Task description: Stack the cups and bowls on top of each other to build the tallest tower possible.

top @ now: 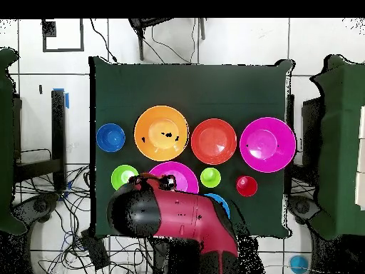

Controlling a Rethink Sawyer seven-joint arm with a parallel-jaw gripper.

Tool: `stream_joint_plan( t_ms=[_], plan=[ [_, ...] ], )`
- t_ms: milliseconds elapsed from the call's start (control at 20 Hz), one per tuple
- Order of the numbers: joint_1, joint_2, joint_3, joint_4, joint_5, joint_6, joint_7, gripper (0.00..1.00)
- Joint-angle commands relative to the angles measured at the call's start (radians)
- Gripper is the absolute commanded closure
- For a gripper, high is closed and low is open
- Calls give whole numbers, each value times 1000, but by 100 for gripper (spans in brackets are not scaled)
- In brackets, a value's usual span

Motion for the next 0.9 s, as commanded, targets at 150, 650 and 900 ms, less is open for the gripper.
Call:
stream_joint_plan(
  t_ms=[150,650,900],
  plan=[
    [-58,136,69,-85,-79,7,8,0],
    [-146,213,104,-118,-111,-28,-45,0],
    [-176,231,123,-143,-127,-15,-56,0]
  ],
)
